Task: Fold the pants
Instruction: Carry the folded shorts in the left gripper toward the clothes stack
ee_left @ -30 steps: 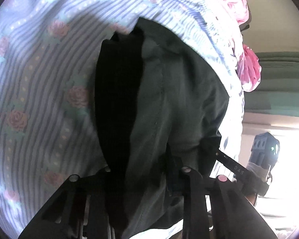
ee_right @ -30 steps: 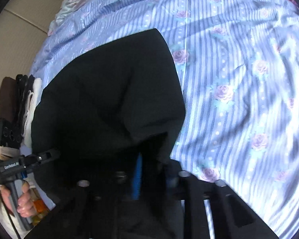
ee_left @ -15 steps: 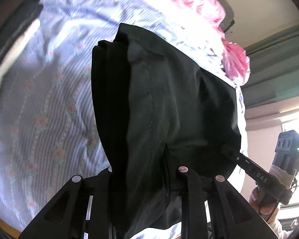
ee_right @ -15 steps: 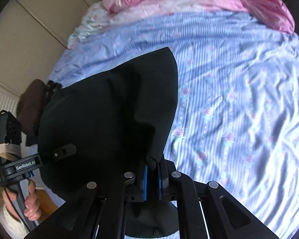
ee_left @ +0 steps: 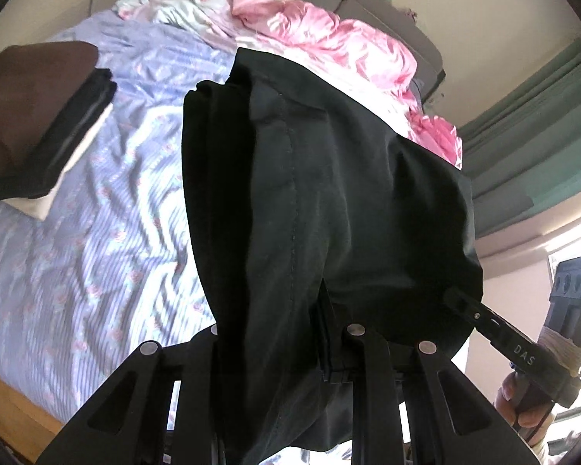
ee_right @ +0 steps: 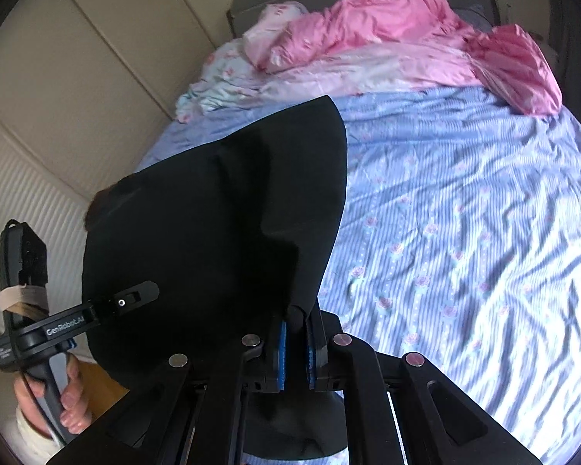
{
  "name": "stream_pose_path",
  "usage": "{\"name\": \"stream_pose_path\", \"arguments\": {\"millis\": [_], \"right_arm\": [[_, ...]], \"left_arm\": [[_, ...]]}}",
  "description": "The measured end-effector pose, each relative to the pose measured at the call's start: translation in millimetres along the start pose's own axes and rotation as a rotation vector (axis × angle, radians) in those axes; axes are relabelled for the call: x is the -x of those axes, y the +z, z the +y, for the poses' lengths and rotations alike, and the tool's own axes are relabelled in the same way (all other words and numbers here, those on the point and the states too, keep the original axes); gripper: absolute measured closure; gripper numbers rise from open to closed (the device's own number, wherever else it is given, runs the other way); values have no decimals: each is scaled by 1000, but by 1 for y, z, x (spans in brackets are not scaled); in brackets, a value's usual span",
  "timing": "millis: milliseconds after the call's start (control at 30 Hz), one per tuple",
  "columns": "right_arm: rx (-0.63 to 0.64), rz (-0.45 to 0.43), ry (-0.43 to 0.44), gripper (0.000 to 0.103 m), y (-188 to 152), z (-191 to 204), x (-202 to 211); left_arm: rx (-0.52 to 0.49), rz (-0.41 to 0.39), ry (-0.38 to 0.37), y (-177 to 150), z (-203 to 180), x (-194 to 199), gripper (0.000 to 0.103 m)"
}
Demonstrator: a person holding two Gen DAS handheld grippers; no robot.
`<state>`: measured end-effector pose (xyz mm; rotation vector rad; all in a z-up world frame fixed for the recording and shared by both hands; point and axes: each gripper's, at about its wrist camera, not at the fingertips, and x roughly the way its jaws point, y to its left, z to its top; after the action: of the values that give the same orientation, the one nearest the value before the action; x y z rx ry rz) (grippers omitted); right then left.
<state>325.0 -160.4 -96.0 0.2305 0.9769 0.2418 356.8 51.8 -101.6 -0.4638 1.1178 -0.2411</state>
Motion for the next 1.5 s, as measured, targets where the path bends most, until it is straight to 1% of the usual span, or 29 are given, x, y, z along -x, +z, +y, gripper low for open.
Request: {"name": "stream_pose_path", "arguments": {"millis": [133, 200, 367, 500, 600, 667, 800, 867, 967, 1033, 1100, 1167, 1200, 1300, 1367, 1500], "right_arm": [[46, -27, 3, 94, 2, 10, 10], [54, -45, 21, 94, 3, 14, 14], [94, -80, 38, 94, 5, 29, 28], [116, -109, 38, 94, 9, 50, 33], [129, -125, 32, 94, 13, 69, 31], [129, -134, 27, 94, 14, 84, 28], [114, -158, 4, 94, 18, 125, 13], [89, -173, -17, 94, 18, 146, 4], [27, -163, -28, 94, 15, 177, -15], [17, -160, -47, 94, 13, 196, -28], [-12, -153, -56, 94, 11, 213, -42], [-37, -123, -52, 94, 11, 234, -58], [-34, -114, -55, 94, 13, 244, -64], [-18, -102, -68, 94, 21, 269, -77], [-10, -99, -55, 94, 34, 286, -90], [9, -86, -35, 94, 55, 316, -117]], "left_arm": [[9, -41, 12, -7, -4, 23, 79], [14, -59, 19, -11, -6, 35, 79], [13, -118, 14, -14, -3, 66, 79], [6, -154, -8, -10, 7, 85, 79], [11, -173, -29, -2, 23, 99, 79], [2, -179, -42, 6, 39, 108, 79], [-50, -174, -50, 26, 70, 121, 79], [-77, -152, -57, 40, 89, 128, 79], [-129, -107, -55, 60, 120, 135, 79], [-145, -82, -58, 72, 145, 138, 79], [-127, -49, -62, 83, 172, 139, 79], [-123, -34, -68, 93, 195, 144, 79], [-126, -31, -67, 95, 200, 146, 79], [-120, -30, -69, 110, 228, 155, 79], [-99, -39, -62, 122, 248, 161, 79], [-67, -47, -39, 148, 276, 170, 79]]}}
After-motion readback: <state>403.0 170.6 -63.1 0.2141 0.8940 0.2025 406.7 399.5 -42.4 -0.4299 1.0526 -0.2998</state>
